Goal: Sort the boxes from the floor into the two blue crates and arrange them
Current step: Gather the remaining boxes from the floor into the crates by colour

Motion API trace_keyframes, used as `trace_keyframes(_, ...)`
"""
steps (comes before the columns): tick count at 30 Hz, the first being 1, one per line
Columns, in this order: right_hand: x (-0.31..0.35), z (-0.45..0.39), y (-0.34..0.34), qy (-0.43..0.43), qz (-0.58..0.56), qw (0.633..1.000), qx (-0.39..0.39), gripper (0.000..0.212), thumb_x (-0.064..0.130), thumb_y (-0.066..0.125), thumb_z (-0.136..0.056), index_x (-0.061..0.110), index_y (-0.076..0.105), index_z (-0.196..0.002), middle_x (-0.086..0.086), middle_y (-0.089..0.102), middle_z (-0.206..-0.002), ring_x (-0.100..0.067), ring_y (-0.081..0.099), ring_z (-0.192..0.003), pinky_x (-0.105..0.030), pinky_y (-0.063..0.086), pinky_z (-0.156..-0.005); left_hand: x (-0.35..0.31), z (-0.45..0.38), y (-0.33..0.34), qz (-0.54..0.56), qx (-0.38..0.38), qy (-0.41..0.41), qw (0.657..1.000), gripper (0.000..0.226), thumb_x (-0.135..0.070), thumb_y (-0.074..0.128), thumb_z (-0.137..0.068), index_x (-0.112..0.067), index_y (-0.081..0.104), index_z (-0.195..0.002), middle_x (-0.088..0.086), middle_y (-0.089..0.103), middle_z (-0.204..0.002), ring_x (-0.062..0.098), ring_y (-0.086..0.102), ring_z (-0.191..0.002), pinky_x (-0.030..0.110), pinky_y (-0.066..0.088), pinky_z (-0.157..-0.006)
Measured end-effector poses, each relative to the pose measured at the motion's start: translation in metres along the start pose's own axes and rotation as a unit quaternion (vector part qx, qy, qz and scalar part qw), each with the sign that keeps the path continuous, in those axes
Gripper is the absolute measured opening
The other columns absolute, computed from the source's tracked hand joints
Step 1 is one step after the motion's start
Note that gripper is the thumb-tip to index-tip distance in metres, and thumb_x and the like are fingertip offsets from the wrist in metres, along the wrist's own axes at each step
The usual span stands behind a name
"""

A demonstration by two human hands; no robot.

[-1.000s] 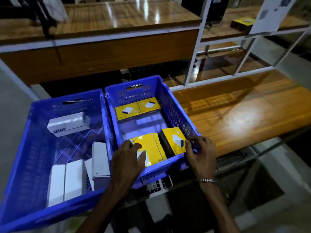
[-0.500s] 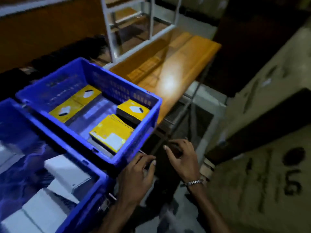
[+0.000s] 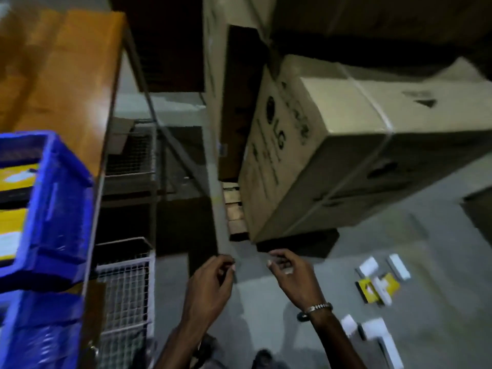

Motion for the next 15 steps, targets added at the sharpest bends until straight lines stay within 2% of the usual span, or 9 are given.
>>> trace_keyframes(4, -0.07, 0.065, -0.066, 0.061, -0.027, 0.994, -0.086, 0.013, 0.028, 0.076, -0.09, 0.033, 0.073, -0.103, 0.015, 0.073, -0.085, 0.0, 0.068, -0.083, -0.01, 0.049, -0.07, -0.039, 0.016, 0.064, -0.02, 0.074, 0.058, 0.995, 0.012, -0.028, 0.068, -0.098, -0.03, 0.073, -0.108, -0.017, 0.07, -0.098, -0.005, 0.065, -0.082, 0.019, 0.054, -0.07)
trace_keyframes(8, -0.15, 0.15, -0.118, 0.115, -0.06, 0.98, -0.153, 0.011, 0.029, 0.076, -0.09, 0.033, 0.072, -0.1, 0.013, 0.074, -0.082, -0.002, 0.069, -0.079, -0.015, 0.052, -0.069, -0.078, 0.058, 0.148, -0.075, 0.156, 0.082, 0.981, 0.014, -0.04, 0.066, -0.097, -0.035, 0.07, -0.11, -0.02, 0.068, -0.092, -0.005, 0.064, -0.077, 0.019, 0.049, -0.068)
trace_keyframes(11, -0.212, 0.219, -0.154, 0.141, -0.07, 0.972, -0.175, 0.01, 0.034, 0.075, -0.09, 0.035, 0.072, -0.099, 0.014, 0.073, -0.08, -0.003, 0.07, -0.078, -0.022, 0.055, -0.073, -0.106, 0.112, 0.222, -0.106, 0.223, 0.107, 0.963, 0.018, -0.043, 0.064, -0.096, -0.036, 0.068, -0.113, -0.021, 0.068, -0.094, -0.004, 0.064, -0.075, 0.021, 0.051, -0.069)
trace_keyframes(15, -0.282, 0.304, -0.198, 0.163, -0.07, 0.966, -0.19, 0.01, 0.032, 0.075, -0.09, 0.033, 0.073, -0.099, 0.014, 0.073, -0.081, -0.001, 0.069, -0.077, -0.02, 0.055, -0.072, -0.144, 0.198, 0.313, -0.118, 0.309, 0.127, 0.935, 0.026, -0.055, 0.058, -0.094, -0.04, 0.067, -0.113, -0.023, 0.069, -0.096, -0.002, 0.065, -0.077, 0.029, 0.057, -0.073)
Point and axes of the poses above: each hand's wrist, its own z-axis away from the middle knuckle, its own y-axis out of the palm, x = y × z, the point moved 7 cm from there along -z, towards the middle knuckle
